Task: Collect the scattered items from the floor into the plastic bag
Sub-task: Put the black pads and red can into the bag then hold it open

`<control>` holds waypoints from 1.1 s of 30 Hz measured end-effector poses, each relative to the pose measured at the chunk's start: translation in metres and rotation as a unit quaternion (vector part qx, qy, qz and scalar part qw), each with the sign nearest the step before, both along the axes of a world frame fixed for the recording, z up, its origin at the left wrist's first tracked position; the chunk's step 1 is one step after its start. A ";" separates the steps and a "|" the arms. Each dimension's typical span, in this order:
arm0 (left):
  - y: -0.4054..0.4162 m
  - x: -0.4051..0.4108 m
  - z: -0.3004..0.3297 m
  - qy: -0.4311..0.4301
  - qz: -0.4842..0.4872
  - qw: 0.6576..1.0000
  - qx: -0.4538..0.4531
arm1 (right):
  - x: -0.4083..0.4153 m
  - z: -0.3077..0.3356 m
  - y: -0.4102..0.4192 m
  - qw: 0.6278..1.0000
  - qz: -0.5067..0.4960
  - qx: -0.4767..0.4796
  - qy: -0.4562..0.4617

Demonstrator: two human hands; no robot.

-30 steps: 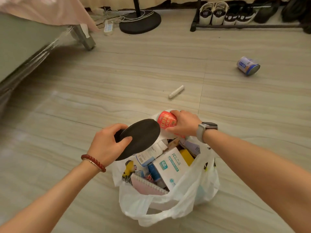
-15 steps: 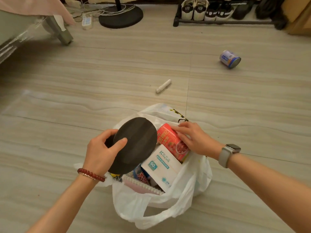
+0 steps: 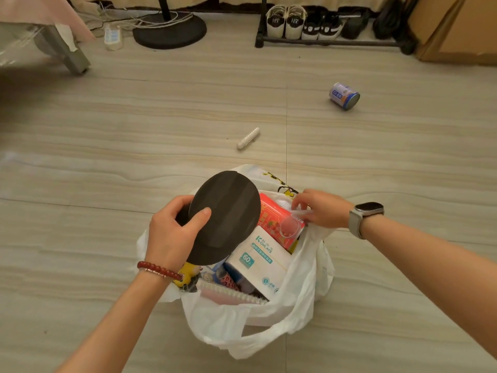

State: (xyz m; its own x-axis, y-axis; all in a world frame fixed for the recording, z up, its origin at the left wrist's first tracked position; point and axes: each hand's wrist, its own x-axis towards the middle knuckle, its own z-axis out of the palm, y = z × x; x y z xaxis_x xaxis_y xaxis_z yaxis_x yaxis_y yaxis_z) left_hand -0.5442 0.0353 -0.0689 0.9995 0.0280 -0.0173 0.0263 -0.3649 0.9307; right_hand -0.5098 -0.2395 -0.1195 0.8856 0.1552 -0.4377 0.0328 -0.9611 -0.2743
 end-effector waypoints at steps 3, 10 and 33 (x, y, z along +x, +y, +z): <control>0.006 -0.003 -0.002 0.001 0.008 1.000 0.003 | 0.002 -0.005 0.000 0.999 -0.013 -0.034 -0.037; 0.003 -0.002 0.003 0.005 0.009 0.999 -0.034 | 0.026 0.028 0.020 0.853 -0.322 0.370 -0.181; 0.009 0.019 -0.038 0.063 -0.082 0.903 0.416 | -0.020 0.058 0.033 0.899 -0.168 0.252 -0.316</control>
